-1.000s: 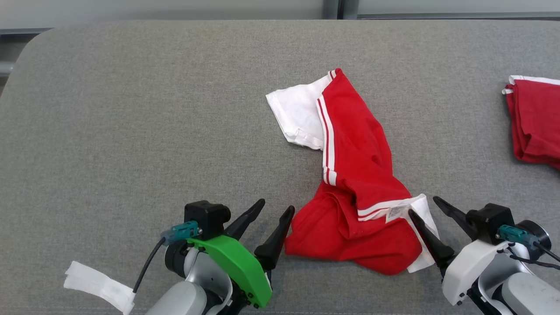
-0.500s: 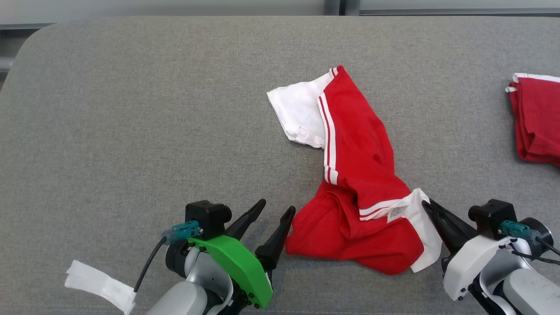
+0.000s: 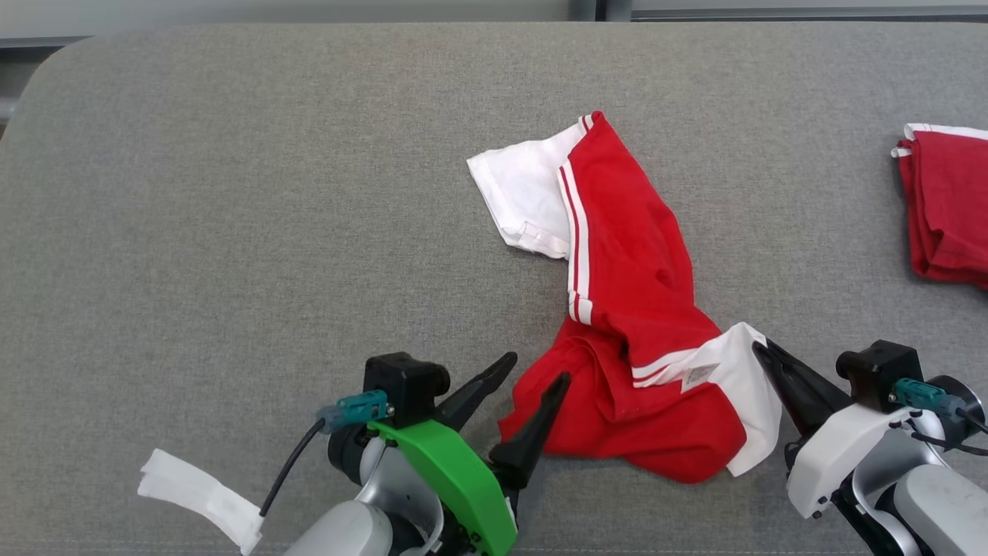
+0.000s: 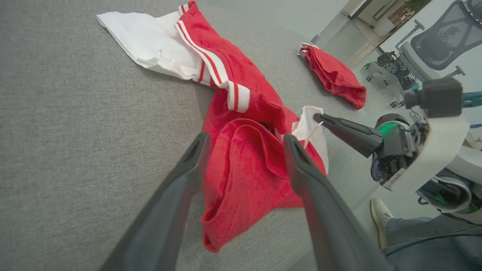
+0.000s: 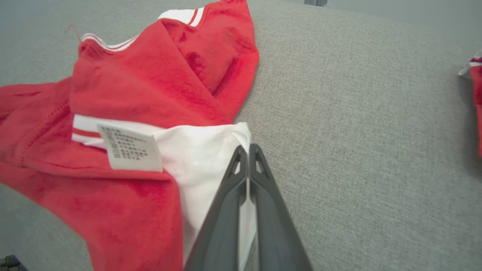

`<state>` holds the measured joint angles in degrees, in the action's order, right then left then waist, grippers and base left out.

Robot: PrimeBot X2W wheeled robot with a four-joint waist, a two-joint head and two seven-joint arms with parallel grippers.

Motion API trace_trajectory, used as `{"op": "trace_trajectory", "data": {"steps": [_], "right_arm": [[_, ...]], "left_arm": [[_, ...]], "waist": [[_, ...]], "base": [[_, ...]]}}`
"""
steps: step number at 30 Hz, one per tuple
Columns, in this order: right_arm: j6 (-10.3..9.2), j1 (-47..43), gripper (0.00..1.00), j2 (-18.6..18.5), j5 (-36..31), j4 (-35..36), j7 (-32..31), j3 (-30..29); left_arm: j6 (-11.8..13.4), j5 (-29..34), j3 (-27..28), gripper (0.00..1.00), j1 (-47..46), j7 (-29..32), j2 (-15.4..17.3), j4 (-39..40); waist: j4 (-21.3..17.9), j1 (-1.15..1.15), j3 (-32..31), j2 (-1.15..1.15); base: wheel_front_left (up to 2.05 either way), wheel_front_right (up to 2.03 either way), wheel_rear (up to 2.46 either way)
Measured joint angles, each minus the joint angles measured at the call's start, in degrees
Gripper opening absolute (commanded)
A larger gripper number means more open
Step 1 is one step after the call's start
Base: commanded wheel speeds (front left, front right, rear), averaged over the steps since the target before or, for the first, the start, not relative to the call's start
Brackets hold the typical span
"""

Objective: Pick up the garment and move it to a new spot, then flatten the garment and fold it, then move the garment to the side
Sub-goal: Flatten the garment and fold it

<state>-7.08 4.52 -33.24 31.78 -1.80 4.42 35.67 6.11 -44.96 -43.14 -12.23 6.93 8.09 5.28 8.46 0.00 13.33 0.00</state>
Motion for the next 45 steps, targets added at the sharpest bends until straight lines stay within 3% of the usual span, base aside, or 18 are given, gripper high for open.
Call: {"op": "trace_trajectory", "data": {"steps": [5, 14, 30, 31, 32, 33, 34, 37, 39, 40, 45], "right_arm": [[0.00, 0.86, 0.00, 0.01, 0.00, 0.19, -0.01, 0.08], [0.08, 2.44, 0.00, 0.69, -0.01, 0.41, -0.27, 0.25], [0.48, 3.25, 0.00, 1.27, 0.00, -0.53, 0.08, 0.31], [0.48, 3.25, 0.00, 1.27, -0.01, -0.57, 0.08, 0.31], [0.48, 3.25, 0.00, 1.29, 0.00, -0.65, 0.08, 0.31], [0.48, 3.25, 0.00, 1.30, -0.01, -0.73, 0.08, 0.31], [0.49, 3.25, 0.00, 1.30, -0.01, -0.80, 0.08, 0.31], [0.49, 3.26, 0.00, 1.30, 0.00, -1.10, 0.09, 0.32], [0.51, 3.26, 0.00, 1.31, 0.00, -1.31, 0.09, 0.33], [0.51, 3.26, 0.00, 1.31, 0.00, -1.37, 0.10, 0.34], [0.67, 3.26, 0.00, 1.60, 0.00, -1.56, 0.15, 0.41]], "left_arm": [[-0.09, -0.65, -1.92, 1.00, -0.91, 2.60, -0.54, 2.65], [-0.09, -1.75, -4.46, 1.00, -0.71, 6.16, -1.66, -1.41], [-0.66, -1.75, -5.39, 1.00, -2.53, 6.62, -3.15, -3.68], [-0.86, -1.75, -5.54, 0.96, -2.54, 6.62, -3.18, -3.91], [-1.20, -1.76, -5.71, 0.78, -2.54, 6.62, -3.20, -4.12], [-1.34, -1.76, -5.90, 0.53, -2.54, 6.64, -3.24, -4.30], [-1.41, -1.78, -6.09, 0.41, -2.55, 6.65, -3.26, -4.45], [-1.94, -2.36, -6.48, 0.24, -2.59, 6.64, -3.42, -4.58], [-2.08, -2.56, -6.55, 0.04, -2.79, 6.64, -3.55, -4.69], [-2.09, -2.81, -6.57, 0.00, -2.96, 6.60, -3.56, -4.71], [-2.57, -3.35, -6.56, 0.00, -3.23, 6.12, -3.72, -5.13]], "waist": [[-0.67, 0.00, 0.58, 0.00], [-2.41, 0.00, 2.24, 0.00], [-4.27, 0.00, 3.10, 0.00], [-4.29, 0.00, 3.10, 0.00], [-4.30, 0.00, 3.10, 0.00], [-4.31, 0.00, 3.09, 0.00], [-4.32, 0.00, 3.08, 0.00], [-4.32, 0.00, 3.02, 0.00], [-4.29, 0.00, 2.96, 0.00], [-4.27, 0.00, 2.92, 0.00], [-4.22, 0.00, 2.70, 0.00]], "base": [[0.00, 0.00, 0.00], [0.00, 0.00, 0.00], [0.00, 0.00, 0.00], [0.00, 0.00, 0.00], [0.00, 0.00, 0.00], [0.00, 0.00, 0.00], [0.00, 0.00, 0.00], [0.00, 0.00, 0.00], [0.00, 0.00, 0.00], [0.00, 0.00, 0.00], [0.00, 0.00, 0.00]]}}
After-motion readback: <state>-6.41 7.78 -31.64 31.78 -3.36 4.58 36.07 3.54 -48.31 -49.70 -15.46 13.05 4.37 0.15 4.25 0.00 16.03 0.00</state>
